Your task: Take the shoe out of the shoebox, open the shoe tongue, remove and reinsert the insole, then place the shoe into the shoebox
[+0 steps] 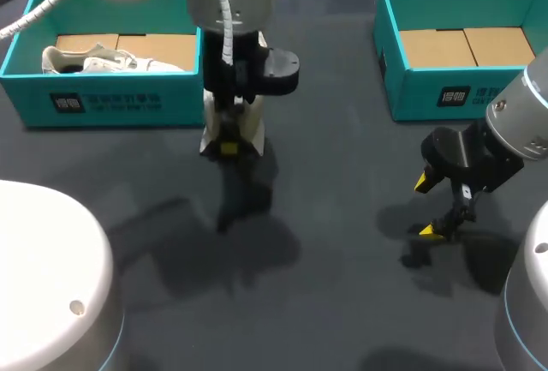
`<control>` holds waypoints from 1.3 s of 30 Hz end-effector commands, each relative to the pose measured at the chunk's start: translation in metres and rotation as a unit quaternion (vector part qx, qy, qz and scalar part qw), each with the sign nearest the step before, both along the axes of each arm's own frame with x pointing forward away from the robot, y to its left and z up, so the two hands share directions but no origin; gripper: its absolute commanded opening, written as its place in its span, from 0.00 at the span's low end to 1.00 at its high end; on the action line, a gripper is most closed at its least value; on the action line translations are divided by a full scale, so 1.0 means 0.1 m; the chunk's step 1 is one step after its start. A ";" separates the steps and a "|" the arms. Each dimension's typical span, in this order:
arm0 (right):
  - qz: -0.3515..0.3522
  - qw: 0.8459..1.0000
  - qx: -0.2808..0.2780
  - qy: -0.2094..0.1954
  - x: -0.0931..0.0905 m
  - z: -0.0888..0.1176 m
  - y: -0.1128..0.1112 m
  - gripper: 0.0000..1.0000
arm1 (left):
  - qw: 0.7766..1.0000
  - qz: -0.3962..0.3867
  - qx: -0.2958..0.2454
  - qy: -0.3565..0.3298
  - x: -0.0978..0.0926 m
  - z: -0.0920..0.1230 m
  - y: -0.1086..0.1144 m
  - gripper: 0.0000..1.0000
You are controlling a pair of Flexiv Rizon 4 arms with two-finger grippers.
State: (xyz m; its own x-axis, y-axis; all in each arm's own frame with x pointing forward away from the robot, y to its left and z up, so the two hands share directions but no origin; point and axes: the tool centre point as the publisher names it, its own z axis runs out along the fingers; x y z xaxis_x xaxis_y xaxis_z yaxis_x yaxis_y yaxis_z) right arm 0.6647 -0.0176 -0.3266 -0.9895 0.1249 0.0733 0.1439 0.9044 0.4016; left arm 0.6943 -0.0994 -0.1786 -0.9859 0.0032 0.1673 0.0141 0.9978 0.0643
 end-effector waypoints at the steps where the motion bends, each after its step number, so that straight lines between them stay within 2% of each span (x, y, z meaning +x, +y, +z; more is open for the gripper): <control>1: 0.000 1.000 -0.001 -0.001 -0.02 0.01 0.00 1.00 | 1.000 -0.002 -0.004 0.011 0.19 0.27 0.15 0.00; 8: 0.000 1.000 -0.001 -0.001 -0.02 0.01 0.00 1.00 | 1.000 0.017 -0.011 0.019 0.44 0.54 0.44 0.00; 12: 0.000 1.000 -0.001 -0.001 -0.02 0.01 0.00 1.00 | 0.999 0.043 -0.016 0.023 0.63 0.72 0.74 0.00; 31: 0.000 1.000 -0.001 -0.001 -0.02 0.01 0.00 1.00 | 0.999 0.043 -0.016 0.023 0.63 0.72 0.74 0.00; 39: 0.000 1.000 -0.001 -0.001 -0.02 0.01 0.00 1.00 | 0.997 0.060 -0.031 0.041 1.24 0.99 1.45 0.00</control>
